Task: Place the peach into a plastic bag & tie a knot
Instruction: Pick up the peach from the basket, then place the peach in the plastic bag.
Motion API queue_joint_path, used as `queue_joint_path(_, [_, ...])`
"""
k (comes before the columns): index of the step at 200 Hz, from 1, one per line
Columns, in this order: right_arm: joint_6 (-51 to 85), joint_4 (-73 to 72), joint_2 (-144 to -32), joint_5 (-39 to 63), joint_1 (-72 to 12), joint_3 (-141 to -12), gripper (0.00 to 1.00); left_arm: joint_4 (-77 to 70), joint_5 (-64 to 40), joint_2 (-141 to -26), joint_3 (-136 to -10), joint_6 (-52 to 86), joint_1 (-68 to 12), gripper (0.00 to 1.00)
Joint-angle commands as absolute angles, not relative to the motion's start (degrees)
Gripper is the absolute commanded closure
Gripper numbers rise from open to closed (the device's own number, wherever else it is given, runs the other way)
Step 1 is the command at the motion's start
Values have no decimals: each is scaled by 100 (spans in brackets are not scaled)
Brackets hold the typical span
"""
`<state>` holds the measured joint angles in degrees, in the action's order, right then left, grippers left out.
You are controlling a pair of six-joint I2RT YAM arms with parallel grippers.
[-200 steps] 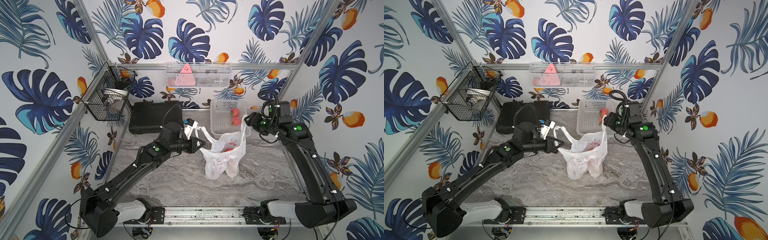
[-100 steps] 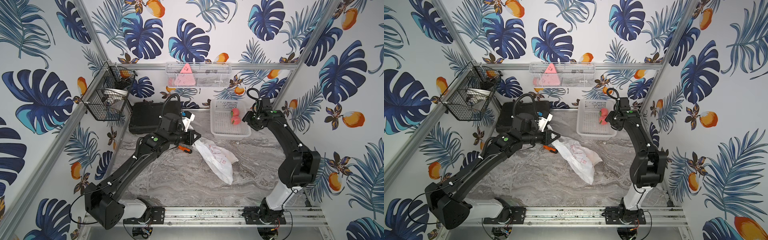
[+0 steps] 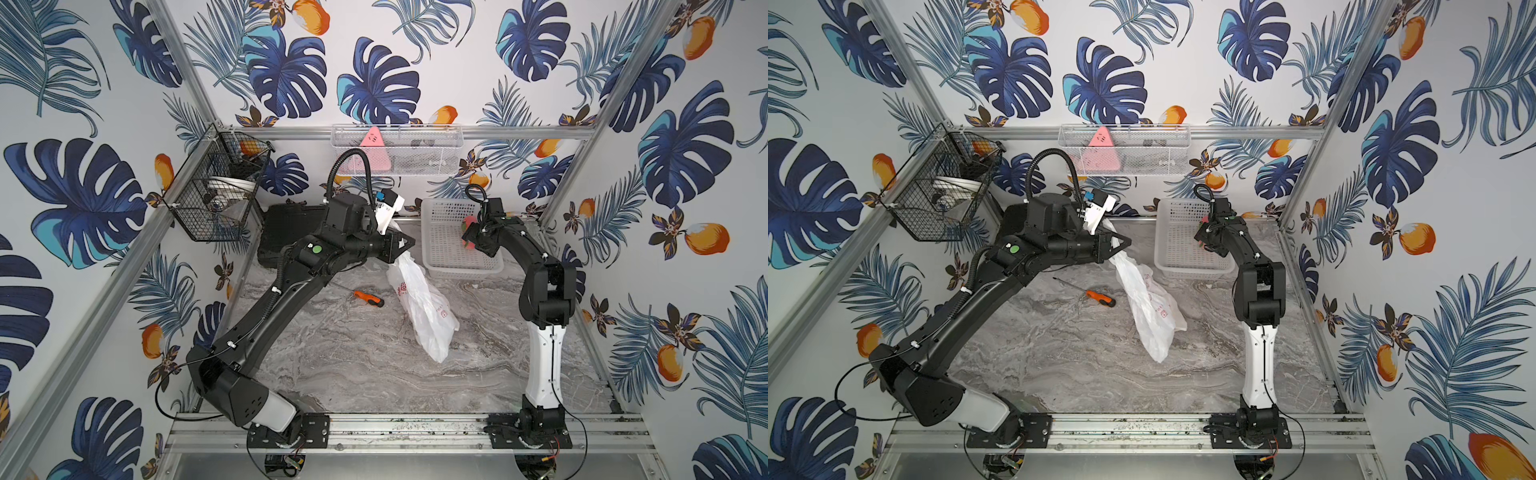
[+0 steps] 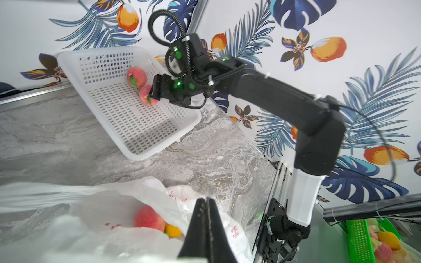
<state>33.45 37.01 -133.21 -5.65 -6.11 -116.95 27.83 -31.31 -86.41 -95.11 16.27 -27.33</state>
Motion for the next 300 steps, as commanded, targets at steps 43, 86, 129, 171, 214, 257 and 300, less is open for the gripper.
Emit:
queue_joint_path(43, [3846, 3752, -14202, -953, -624, -12609, 18, 2778, -3901, -8713, -9983, 1419, -3043, 100])
queue_joint_path(86, [4078, 3484, -14248, -1124, -608, -12513, 27, 2935, -3920, -8273, -9344, 1214, -3043, 100])
queue_joint_path(129, [3815, 2634, -13212, -301, -639, -11466, 54, 2824, -4088, -7719, -8664, 646, -2934, 100])
queue_joint_path(171, [3483, 2136, -11129, 783, -996, -9624, 66, 2997, -4108, -7709, -8578, 348, -2819, 100])
queue_joint_path(214, [2480, 2803, -9141, 2437, -1601, -8622, 69, 2891, -4255, -7690, -8474, 306, -2818, 100])
queue_joint_path(257, [1852, 3593, -8887, 4058, -2376, -8614, 70, 2665, -4551, -7777, -8475, 443, -2821, 100])
queue_joint_path(300, [1480, 3669, -8901, 4966, -3123, -8270, 73, 2861, -4420, -7796, -8595, 284, -2821, 100])
